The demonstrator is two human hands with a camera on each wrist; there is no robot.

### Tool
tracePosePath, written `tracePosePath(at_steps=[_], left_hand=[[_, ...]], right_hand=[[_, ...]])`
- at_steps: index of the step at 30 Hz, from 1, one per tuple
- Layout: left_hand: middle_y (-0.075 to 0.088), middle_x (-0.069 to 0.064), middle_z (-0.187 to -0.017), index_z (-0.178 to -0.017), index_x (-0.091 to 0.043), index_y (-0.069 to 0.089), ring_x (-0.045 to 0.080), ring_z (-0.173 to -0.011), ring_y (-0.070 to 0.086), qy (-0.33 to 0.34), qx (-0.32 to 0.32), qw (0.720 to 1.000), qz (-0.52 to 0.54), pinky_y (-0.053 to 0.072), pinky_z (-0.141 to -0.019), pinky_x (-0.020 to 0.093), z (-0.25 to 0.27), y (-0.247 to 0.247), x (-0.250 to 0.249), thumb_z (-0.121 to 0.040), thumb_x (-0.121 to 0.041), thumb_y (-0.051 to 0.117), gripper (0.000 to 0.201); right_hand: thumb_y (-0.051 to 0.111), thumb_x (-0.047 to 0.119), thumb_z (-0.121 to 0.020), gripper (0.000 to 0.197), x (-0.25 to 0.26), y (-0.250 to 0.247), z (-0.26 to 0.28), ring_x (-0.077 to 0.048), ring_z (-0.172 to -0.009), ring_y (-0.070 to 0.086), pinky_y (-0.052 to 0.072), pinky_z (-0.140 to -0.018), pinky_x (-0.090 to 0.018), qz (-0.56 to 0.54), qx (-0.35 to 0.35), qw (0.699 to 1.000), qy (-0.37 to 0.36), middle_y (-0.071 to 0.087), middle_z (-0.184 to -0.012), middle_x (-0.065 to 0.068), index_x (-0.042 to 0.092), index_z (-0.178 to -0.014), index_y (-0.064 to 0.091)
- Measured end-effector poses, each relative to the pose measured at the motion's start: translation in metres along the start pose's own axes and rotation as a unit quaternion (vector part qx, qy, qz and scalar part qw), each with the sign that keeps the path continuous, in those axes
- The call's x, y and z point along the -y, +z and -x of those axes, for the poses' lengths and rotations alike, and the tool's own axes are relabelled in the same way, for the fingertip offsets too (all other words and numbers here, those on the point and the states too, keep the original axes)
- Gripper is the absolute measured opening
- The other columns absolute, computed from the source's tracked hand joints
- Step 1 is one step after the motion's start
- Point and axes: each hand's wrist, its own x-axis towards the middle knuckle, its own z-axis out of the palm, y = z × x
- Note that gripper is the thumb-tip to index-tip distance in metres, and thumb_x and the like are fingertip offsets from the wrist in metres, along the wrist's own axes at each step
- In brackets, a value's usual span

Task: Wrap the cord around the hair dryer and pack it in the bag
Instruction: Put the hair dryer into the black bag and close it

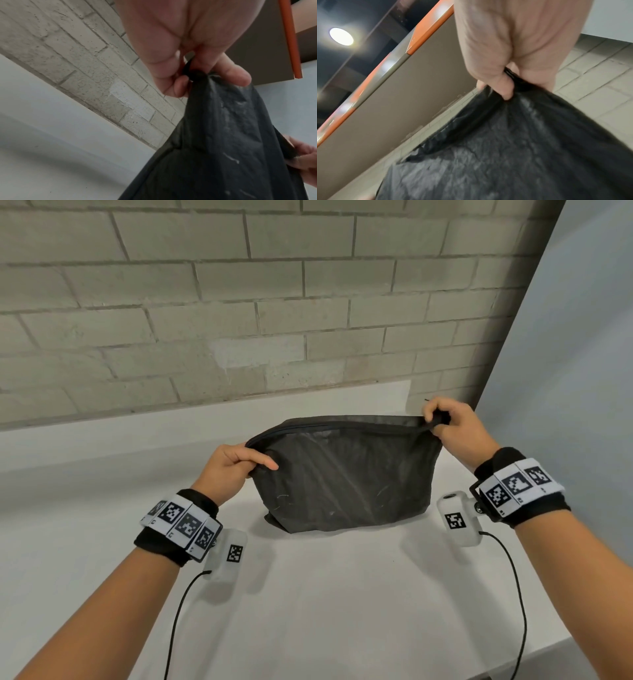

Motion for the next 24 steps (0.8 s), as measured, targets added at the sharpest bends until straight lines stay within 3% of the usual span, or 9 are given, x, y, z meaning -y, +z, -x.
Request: tracePosePath(at_steps=[3, 6, 8, 10, 12, 14, 16, 19, 24], left_hand=[[0.07, -0.021, -0.067, -0.06, -0.034, 0.073, -0.007, -0.067, 0.06, 0.001, 0.015, 1.0, 0.017, 0.042, -0.06, 0.005, 0.001, -0.002, 0.002, -0.078, 0.015, 0.042, 0.061], [0.07, -0.019, -0.077, -0.075, -0.033, 0.071, -0.004, -0.077, 0.061, 0.016, 0.028, 0.999, 0.006, 0.047, -0.074, 0.009, 0.004, 0.001, 0.009, -0.078, 0.006, 0.06, 0.04], [0.068, -0.011, -0.077, -0.067, -0.036, 0.07, -0.004, -0.074, 0.06, 0.019, 0.029, 0.998, -0.046, 0.046, -0.074, 0.01, 0.005, 0.007, 0.018, -0.08, 0.012, 0.055, 0.052], [0.065, -0.005, -0.091, -0.062, -0.04, 0.071, -0.005, -0.082, 0.061, 0.008, 0.037, 0.996, -0.078, 0.046, -0.078, 0.01, 0.005, 0.015, 0.024, -0.082, 0.017, 0.045, 0.066], [0.062, -0.005, -0.1, -0.064, -0.042, 0.072, -0.002, -0.091, 0.061, 0.001, 0.018, 0.997, -0.078, 0.046, -0.079, 0.006, 0.005, 0.02, 0.025, -0.084, 0.015, 0.041, 0.068], [0.062, -0.004, -0.095, -0.065, -0.045, 0.07, 0.005, -0.086, 0.06, 0.001, -0.013, 0.996, -0.083, 0.045, -0.072, 0.004, 0.004, 0.022, 0.024, -0.085, 0.009, 0.047, 0.063], [0.064, -0.004, -0.092, -0.069, -0.05, 0.068, 0.001, -0.083, 0.06, 0.011, -0.02, 0.994, -0.108, 0.045, -0.069, 0.004, 0.003, 0.023, 0.021, -0.082, 0.0, 0.059, 0.053], [0.062, -0.006, -0.09, -0.073, -0.053, 0.065, -0.001, -0.079, 0.057, 0.021, -0.017, 0.985, -0.172, 0.044, -0.073, 0.005, -0.003, 0.023, 0.017, -0.079, -0.005, 0.065, 0.049], [0.063, -0.007, -0.086, -0.08, -0.038, 0.064, -0.005, -0.064, 0.058, -0.01, -0.007, 0.985, -0.172, 0.046, -0.066, 0.003, -0.028, 0.034, 0.007, -0.081, 0.0, 0.062, 0.038]], right_hand=[[0.035, -0.026, -0.069, 0.053, 0.003, 0.001, 0.007, -0.001, -0.089, 0.045, 0.031, -0.085, -0.011, 0.072, -0.012, 0.997, 0.004, 0.046, -0.09, 0.006, 0.019, -0.047, 0.053], [0.037, -0.024, -0.069, 0.052, -0.003, 0.001, 0.012, -0.013, -0.099, 0.048, 0.034, -0.095, -0.022, 0.128, -0.009, 0.992, 0.003, 0.049, -0.103, -0.003, 0.017, -0.042, 0.054], [0.039, -0.021, -0.072, 0.048, -0.012, 0.0, 0.013, -0.023, -0.098, 0.052, 0.04, -0.092, -0.027, 0.193, 0.01, 0.981, 0.027, 0.052, -0.101, -0.008, 0.013, -0.047, 0.062], [0.039, -0.016, -0.078, 0.041, -0.024, 0.003, 0.015, -0.033, -0.094, 0.055, 0.042, -0.087, -0.026, 0.244, 0.014, 0.968, 0.054, 0.057, -0.1, -0.017, 0.006, -0.068, 0.073], [0.044, -0.009, -0.083, 0.033, -0.031, 0.007, 0.019, -0.035, -0.092, 0.056, 0.041, -0.086, -0.024, 0.254, -0.005, 0.966, 0.052, 0.059, -0.101, -0.021, 0.005, -0.085, 0.074], [0.056, -0.002, -0.082, 0.021, -0.032, 0.007, 0.021, -0.032, -0.095, 0.055, 0.038, -0.086, -0.022, 0.224, -0.046, 0.973, 0.044, 0.058, -0.101, -0.021, 0.006, -0.091, 0.073], [0.06, -0.003, -0.08, 0.018, -0.03, 0.002, 0.017, -0.031, -0.102, 0.053, 0.037, -0.089, -0.022, 0.198, -0.067, 0.977, 0.04, 0.057, -0.104, -0.022, 0.005, -0.091, 0.073], [0.051, -0.015, -0.079, 0.027, -0.025, -0.007, 0.004, -0.033, -0.101, 0.052, 0.04, -0.093, -0.024, 0.188, -0.106, 0.976, 0.012, 0.057, -0.097, -0.019, 0.002, -0.08, 0.073], [0.04, -0.023, -0.071, 0.035, -0.023, -0.027, -0.025, -0.038, -0.091, 0.054, 0.031, -0.077, -0.009, 0.185, -0.145, 0.972, 0.003, 0.045, -0.071, 0.001, -0.004, -0.066, 0.069]])
